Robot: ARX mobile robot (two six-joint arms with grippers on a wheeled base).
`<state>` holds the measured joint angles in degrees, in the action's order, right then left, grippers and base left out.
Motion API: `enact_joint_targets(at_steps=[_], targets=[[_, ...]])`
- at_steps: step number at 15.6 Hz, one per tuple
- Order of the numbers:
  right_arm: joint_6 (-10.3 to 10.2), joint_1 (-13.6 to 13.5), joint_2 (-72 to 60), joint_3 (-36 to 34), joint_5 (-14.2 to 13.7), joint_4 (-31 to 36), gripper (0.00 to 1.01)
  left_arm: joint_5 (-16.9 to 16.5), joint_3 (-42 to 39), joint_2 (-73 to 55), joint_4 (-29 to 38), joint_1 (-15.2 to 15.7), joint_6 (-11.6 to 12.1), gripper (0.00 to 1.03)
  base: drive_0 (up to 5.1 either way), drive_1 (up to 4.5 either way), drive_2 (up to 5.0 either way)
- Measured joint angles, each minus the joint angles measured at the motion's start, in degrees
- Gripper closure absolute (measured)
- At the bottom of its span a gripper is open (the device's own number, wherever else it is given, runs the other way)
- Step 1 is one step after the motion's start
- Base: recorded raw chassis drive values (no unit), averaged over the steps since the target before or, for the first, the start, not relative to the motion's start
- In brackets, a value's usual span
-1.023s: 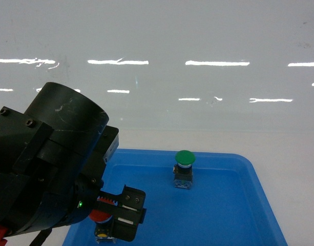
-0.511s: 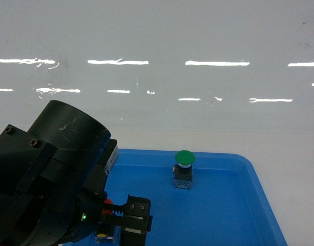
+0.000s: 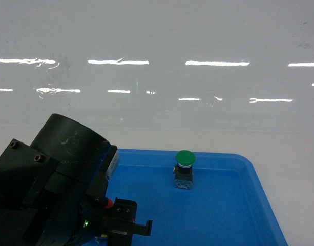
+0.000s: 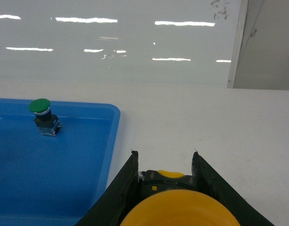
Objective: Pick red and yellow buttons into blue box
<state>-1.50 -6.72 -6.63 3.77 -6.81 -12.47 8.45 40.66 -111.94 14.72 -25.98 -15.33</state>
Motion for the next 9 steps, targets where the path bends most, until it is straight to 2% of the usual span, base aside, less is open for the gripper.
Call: enact_joint_targets(at_steps=[2, 4, 7, 8, 9], targets=[[0.0, 0.0, 0.0, 0.0, 0.0, 0.0, 0.71, -0.6, -0.3, -0.4, 1.0, 0.1, 0.1, 0.73, 0.0, 0.00, 0.0], [0.0, 0.0, 0.0, 0.0, 0.0, 0.0, 0.71, -1.2, -1.4, -0.4, 3.4, 0.4, 0.5, 0.74, 0.0, 0.00, 0.0], [0.0, 0.0, 0.0, 0.0, 0.0, 0.0, 0.71, -1.7, -3.1, 3.6, 7.1, 3.0, 3.9, 0.74, 0.0, 0.00, 0.0], [0.0, 0.0, 0.0, 0.0, 0.0, 0.0, 0.71, -3.9, -3.3, 9.0, 7.3, 5.6, 5.5, 0.74, 0.0, 0.00, 0.0], [0.0, 0.0, 0.0, 0.0, 0.0, 0.0, 0.71, -8.0, -4.7, 17.4, 7.3, 9.1, 6.9, 0.74, 0.0, 0.00, 0.0]])
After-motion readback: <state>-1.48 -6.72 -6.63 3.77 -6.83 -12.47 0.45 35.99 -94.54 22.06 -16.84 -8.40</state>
